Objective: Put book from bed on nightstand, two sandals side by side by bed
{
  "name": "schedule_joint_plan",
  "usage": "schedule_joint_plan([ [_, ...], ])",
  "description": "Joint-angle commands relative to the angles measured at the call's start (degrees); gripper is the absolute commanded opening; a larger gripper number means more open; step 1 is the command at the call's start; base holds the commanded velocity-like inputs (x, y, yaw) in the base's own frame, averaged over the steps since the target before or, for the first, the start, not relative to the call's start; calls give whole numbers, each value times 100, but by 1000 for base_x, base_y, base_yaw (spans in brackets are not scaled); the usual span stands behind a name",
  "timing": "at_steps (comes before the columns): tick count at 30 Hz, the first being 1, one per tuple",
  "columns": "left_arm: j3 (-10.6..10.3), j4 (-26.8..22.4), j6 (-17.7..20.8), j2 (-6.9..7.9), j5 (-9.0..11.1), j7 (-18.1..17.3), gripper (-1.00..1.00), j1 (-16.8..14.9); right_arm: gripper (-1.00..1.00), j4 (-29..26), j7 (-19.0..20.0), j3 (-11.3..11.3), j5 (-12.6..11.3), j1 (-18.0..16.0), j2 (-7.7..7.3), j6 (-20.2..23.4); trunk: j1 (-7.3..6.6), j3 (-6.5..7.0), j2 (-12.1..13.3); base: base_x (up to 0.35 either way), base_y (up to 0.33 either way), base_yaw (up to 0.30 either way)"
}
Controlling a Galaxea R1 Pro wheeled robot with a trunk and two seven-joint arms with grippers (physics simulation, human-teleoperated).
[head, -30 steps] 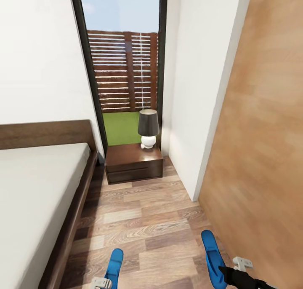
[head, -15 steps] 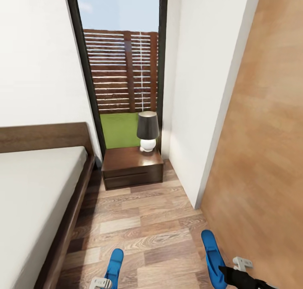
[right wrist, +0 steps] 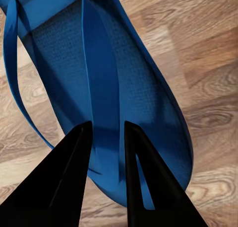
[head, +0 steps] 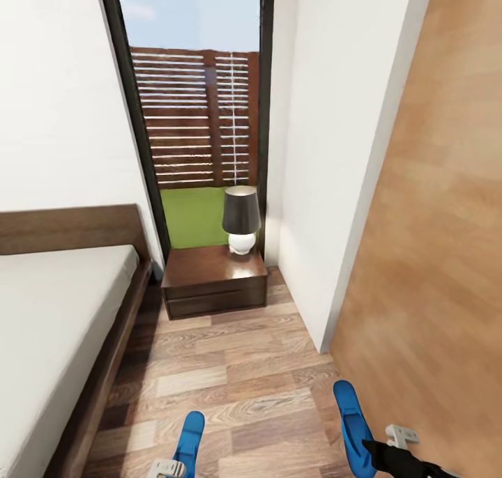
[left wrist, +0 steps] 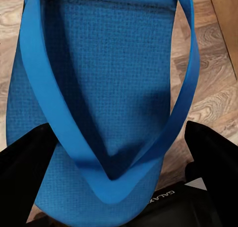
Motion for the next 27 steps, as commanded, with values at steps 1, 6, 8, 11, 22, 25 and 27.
schedule_joint_plan([
  [1,40,6,-34,0,-61,-16,-100,-5,-100,27,37,-12,-25,-10,-4,-30,0,-6,-4,13,-5,167],
  [6,40,6,-37,0,-61,-16,-100,-5,-100,27,37,-12,-25,-10,-4,-30,0,-6,-4,4,-2,249],
  [8,40,6,-38,0,-61,-16,-100,-5,-100,27,37,-12,-25,-10,-4,-30,0,-6,-4,4,0,283],
  [11,40,6,-41,-2,-61,-16,-100,-5,-100,27,37,-12,-25,-10,-4,-29,0,-6,-4,184,0,216],
  [22,40,6,-42,-9,-61,-16,-100,-5,-100,27,37,-12,-25,-10,-4,-30,0,-6,-4,318,0,22],
  [25,40,6,-42,-9,-61,-16,-100,-5,-100,27,37,-12,-25,-10,-4,-30,0,-6,-4,329,0,0],
  [27,40,6,-42,-8,-61,-16,-100,-5,-100,27,37,-12,-25,-10,-4,-30,0,-6,-4,327,0,0],
])
